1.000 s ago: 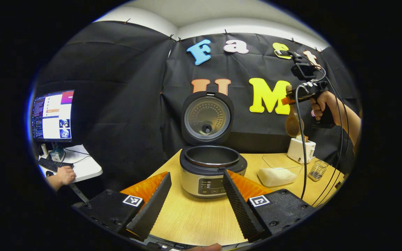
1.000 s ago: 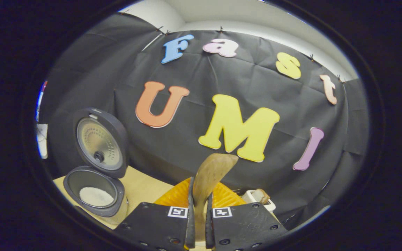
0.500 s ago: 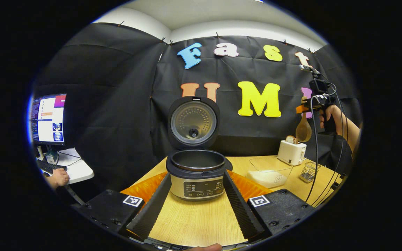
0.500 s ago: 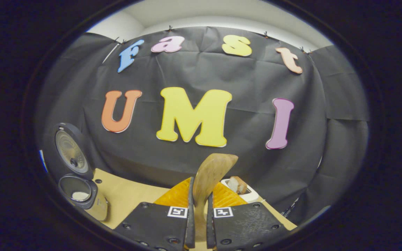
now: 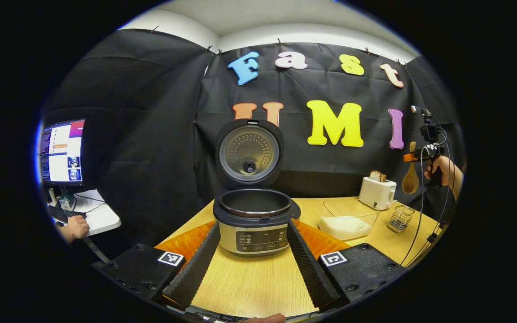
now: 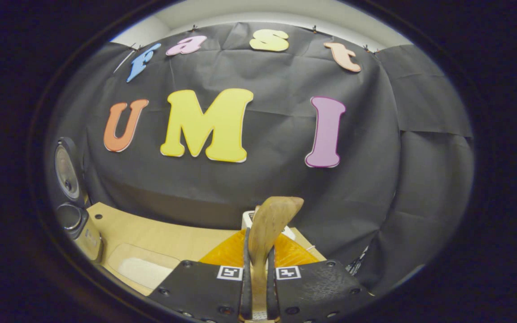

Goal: Close the left gripper, press the button to open the rice cooker; take a wooden spoon from the chopstick holder with the right hand, scoop a spoonful of rice and pour it into the rice cooker, then put the wooden spoon back into the chopstick holder.

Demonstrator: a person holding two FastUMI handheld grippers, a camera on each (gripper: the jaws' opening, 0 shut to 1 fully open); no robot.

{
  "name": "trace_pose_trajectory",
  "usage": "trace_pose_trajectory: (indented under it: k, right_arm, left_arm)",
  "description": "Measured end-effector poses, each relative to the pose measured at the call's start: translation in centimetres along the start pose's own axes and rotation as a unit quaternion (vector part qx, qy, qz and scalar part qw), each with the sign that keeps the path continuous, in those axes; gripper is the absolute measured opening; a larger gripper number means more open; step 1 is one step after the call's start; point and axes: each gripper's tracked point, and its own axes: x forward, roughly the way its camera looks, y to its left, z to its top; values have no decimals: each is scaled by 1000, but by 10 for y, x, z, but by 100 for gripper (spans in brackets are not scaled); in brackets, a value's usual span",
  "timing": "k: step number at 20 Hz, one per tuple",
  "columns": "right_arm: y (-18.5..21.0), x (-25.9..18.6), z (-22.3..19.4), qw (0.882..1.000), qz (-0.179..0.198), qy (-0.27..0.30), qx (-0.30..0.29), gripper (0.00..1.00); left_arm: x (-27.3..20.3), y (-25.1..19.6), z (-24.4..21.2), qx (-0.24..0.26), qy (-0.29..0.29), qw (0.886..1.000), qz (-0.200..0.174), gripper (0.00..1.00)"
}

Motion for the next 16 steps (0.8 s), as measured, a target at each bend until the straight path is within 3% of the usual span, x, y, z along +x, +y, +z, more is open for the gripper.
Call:
trace_pose_trajectory:
  k: [6, 10, 13, 16]
  right_arm:
    - [-16, 9, -58, 999, 9, 38, -1, 12]
    - [-14, 21, -99, 996, 33, 75, 36, 12]
    - [-22, 33, -116, 993, 24, 104, 48, 14]
    - [-31, 36, -124, 991, 7, 122, 52, 24]
  left_arm:
    - [3, -10, -4, 17, 7, 1000, -2, 95]
    - [4, -13, -5, 9, 9, 1000, -8, 95]
    - [5, -14, -6, 10, 11, 1000, -6, 95]
    - [8, -14, -9, 8, 16, 1000, -4, 95]
